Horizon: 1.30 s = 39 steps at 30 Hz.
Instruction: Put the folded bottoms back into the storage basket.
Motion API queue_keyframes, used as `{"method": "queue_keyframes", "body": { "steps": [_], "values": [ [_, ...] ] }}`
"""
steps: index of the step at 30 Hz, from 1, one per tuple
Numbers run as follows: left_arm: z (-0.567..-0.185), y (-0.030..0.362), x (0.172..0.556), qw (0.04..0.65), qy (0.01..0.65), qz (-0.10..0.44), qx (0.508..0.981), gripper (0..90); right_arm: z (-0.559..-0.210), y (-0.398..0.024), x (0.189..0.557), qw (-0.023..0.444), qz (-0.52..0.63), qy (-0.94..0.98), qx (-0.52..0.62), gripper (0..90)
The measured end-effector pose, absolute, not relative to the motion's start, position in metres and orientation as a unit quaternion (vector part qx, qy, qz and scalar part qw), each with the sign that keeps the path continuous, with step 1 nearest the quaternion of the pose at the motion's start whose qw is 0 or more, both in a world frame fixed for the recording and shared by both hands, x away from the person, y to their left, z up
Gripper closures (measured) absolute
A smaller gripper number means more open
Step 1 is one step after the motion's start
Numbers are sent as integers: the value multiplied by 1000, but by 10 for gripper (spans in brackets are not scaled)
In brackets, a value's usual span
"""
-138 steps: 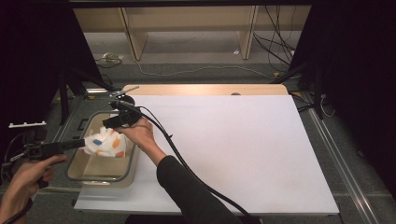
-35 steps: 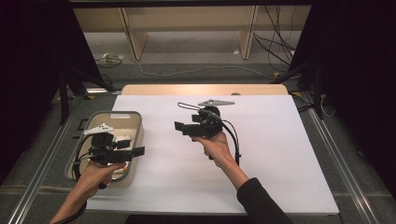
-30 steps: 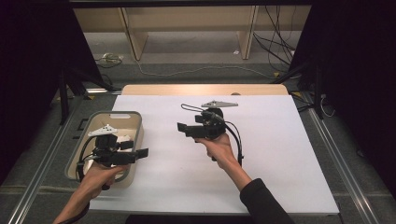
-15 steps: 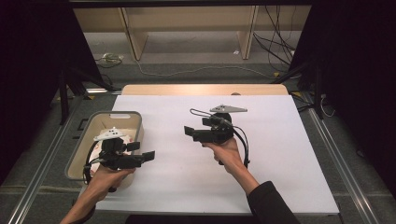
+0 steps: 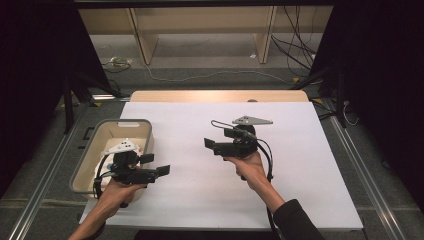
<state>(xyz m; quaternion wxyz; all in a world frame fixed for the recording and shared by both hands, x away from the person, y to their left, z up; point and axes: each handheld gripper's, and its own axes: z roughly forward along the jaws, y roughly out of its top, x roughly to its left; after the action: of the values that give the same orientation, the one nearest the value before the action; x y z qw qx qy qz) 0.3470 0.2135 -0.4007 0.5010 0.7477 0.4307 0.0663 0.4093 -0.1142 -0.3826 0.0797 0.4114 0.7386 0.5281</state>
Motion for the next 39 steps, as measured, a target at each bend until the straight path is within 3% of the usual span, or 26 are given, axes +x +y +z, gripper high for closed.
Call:
{"method": "queue_keyframes", "body": {
  "steps": [39],
  "values": [
    [-406,198,337,521,387,100,754,120,-389,-146,381,105,544,727,406,136]
  ]
}}
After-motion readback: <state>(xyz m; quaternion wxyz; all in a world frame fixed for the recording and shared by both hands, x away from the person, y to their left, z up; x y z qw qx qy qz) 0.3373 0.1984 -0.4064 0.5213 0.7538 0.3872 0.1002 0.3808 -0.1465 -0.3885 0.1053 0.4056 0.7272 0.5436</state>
